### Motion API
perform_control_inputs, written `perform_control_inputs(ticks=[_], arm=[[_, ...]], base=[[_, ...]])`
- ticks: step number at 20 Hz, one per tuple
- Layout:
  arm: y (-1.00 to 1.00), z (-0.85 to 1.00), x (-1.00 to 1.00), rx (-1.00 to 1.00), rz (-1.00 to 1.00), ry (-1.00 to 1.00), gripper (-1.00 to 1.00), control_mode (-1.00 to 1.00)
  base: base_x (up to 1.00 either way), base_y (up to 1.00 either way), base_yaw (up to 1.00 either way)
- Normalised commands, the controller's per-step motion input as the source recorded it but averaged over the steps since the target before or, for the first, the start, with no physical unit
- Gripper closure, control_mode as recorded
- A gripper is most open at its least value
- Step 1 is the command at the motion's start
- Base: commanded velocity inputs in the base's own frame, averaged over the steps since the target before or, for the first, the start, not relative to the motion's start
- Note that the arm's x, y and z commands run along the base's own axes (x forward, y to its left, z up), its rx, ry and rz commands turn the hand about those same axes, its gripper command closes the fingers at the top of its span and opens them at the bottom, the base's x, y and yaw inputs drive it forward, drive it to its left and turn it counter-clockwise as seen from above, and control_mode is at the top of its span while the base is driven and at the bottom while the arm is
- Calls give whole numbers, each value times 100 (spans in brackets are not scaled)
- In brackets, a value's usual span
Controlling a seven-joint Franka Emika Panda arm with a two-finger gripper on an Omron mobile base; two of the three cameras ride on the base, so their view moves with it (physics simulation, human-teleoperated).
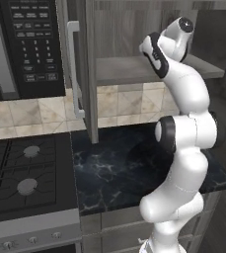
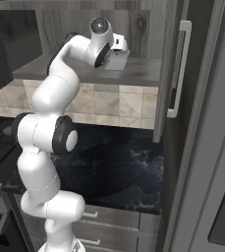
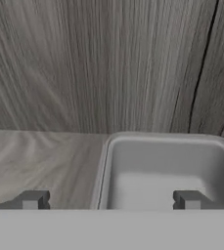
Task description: Retrieve the tupperware and aluminum foil from the cabinet and place them on the dining counter near the plate with tomato and chicken drumstick to prepare for storing leftovers.
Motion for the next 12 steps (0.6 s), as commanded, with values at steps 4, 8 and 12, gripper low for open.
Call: perform_control_inputs(ticks=[4,8,12], arm=[[-1,0,48,0,3,0,-100,-100],[-5,-7,51,0,3,0,-100,-100],[-2,-18,49,0,3,3,-100,-100]], base=[[0,0,0],[0,0,0],[0,0,0]])
